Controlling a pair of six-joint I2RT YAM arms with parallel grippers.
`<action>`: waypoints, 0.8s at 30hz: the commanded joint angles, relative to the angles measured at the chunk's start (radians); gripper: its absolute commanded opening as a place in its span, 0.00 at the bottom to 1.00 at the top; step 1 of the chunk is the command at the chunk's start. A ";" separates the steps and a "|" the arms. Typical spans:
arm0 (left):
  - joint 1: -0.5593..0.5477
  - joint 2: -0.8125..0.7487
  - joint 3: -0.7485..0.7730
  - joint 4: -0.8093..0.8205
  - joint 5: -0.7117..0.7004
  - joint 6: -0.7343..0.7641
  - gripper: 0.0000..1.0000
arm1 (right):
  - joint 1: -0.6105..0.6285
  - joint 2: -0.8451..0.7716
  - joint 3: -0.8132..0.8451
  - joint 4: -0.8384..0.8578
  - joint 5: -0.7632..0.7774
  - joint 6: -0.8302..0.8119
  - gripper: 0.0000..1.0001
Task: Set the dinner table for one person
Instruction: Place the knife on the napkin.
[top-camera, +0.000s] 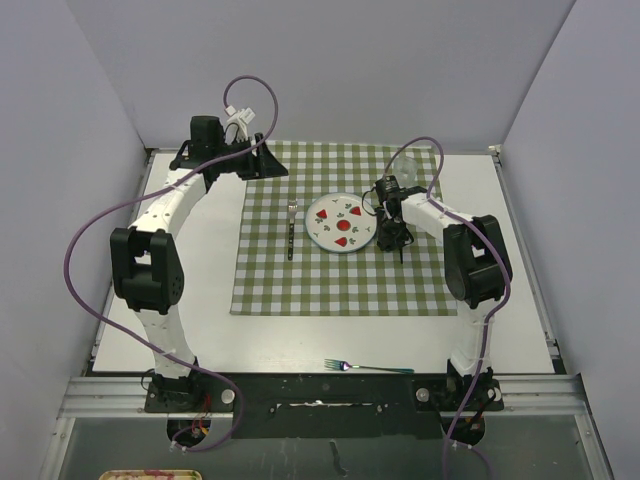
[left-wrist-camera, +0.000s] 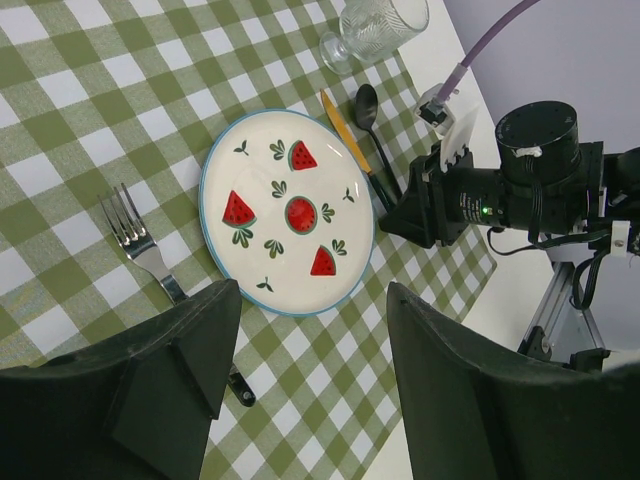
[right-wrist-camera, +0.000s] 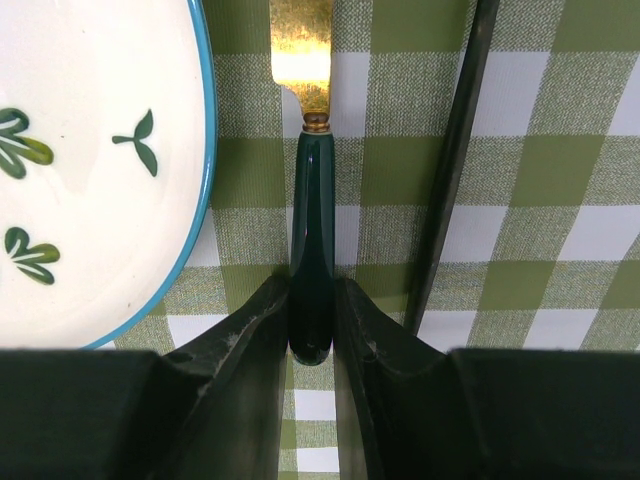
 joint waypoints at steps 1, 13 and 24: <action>-0.006 0.020 0.057 0.014 0.005 0.023 0.58 | 0.004 -0.020 -0.017 0.005 0.023 0.031 0.14; -0.013 0.025 0.079 -0.009 -0.003 0.033 0.59 | 0.007 -0.008 0.004 -0.007 0.007 0.040 0.09; -0.019 0.036 0.090 -0.012 0.003 0.033 0.58 | 0.001 -0.014 0.000 -0.003 -0.008 0.020 0.25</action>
